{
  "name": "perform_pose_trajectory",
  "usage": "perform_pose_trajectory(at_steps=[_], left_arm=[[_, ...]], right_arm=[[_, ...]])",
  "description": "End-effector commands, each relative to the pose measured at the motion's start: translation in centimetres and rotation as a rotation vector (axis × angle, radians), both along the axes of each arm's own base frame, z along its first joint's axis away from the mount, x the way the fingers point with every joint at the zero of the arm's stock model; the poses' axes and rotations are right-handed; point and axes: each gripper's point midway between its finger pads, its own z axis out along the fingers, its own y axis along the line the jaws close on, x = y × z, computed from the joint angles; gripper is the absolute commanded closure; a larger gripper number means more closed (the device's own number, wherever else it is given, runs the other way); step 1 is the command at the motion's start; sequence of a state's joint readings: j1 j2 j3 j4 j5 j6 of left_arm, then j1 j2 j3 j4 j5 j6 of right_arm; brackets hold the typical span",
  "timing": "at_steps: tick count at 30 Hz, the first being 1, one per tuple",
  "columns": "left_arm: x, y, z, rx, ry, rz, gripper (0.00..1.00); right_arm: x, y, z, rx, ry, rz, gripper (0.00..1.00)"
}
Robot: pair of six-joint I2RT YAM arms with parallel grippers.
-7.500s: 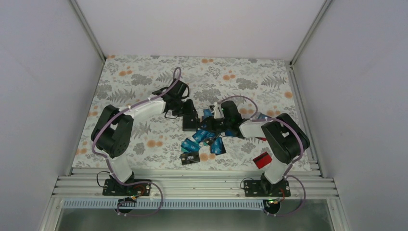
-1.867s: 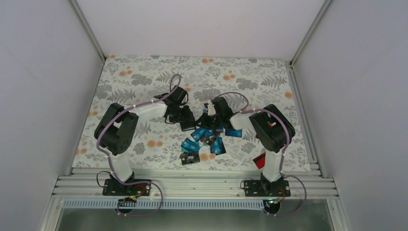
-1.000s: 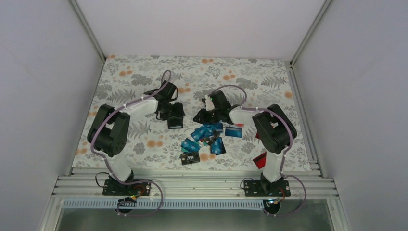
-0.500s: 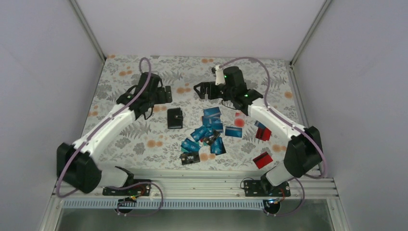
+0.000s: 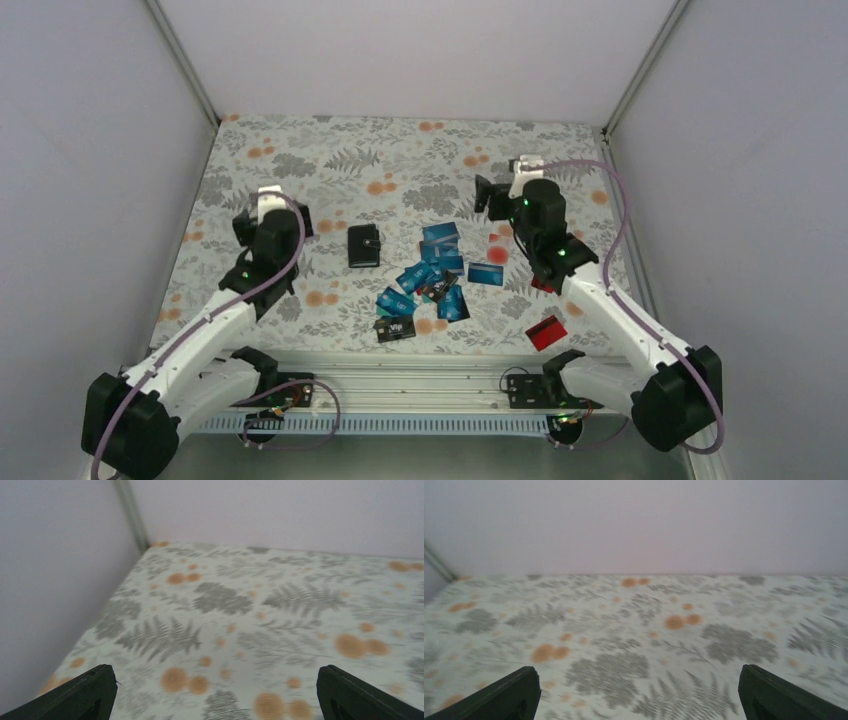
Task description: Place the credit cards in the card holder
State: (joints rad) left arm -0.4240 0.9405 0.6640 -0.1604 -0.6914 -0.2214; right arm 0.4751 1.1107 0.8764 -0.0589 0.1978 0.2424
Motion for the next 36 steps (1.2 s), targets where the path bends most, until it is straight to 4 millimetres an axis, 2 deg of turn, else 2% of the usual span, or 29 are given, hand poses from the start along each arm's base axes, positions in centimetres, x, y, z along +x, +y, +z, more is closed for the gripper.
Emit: perform_pose_trajectory(at_steps=[1, 2, 4, 8, 12, 13, 15, 17, 20, 24, 26, 30, 36], left_arm=[[-1.6, 3.5, -1.7, 0.043, -0.129, 0.171, 0.0], [-1.8, 3.8, -2.5, 0.046, -0.144, 0.182, 0.0], [-1.9, 4.4, -3.8, 0.058, -0.173, 0.195, 0.0], [-0.7, 4.8, -4.6, 0.075, -0.227, 0.161, 0.0], [1.4, 5.0, -7.0, 0.057, -0.219, 0.062, 0.01], [1.9, 5.1, -7.6, 0.046, -0.218, 0.042, 0.01], [3.4, 5.2, -8.0, 0.039, -0.199, 0.002, 0.05], [4.0, 5.2, -7.3, 0.047, -0.244, -0.027, 0.05], [4.7, 5.7, -7.6, 0.034, -0.23, -0.051, 0.07], [4.2, 6.4, -7.1, 0.018, -0.273, -0.08, 0.07], [4.2, 6.4, -7.0, 0.011, -0.28, -0.11, 0.06], [3.4, 7.2, -6.9, 0.029, -0.354, -0.075, 0.03], [5.4, 4.7, -8.9, 0.083, -0.278, -0.192, 0.0]], right_arm=[[-0.1, -4.6, -1.8, -0.074, -0.076, -0.137, 0.0], [-0.4, -5.4, -1.8, -0.063, -0.111, -0.159, 0.0], [-0.5, -7.6, -3.2, -0.078, -0.124, -0.255, 0.0], [0.1, -12.1, -6.1, -0.126, -0.109, -0.458, 0.0], [0.4, -13.9, -9.2, -0.162, -0.136, -0.48, 0.0], [0.5, -14.4, -9.3, -0.149, -0.157, -0.481, 0.0], [1.1, -14.3, -10.1, -0.176, -0.17, -0.386, 0.0], [1.8, -14.5, -10.3, -0.171, -0.188, -0.335, 0.0], [2.5, -14.5, -10.9, -0.117, -0.234, -0.225, 0.0], [3.8, -13.5, -12.7, -0.137, -0.208, -0.131, 0.0], [3.3, -12.8, -13.3, -0.142, -0.218, -0.09, 0.0], [3.4, -13.3, -13.7, -0.122, -0.213, -0.092, 0.0], [3.4, -13.2, -13.7, -0.128, -0.218, -0.089, 0.0]])
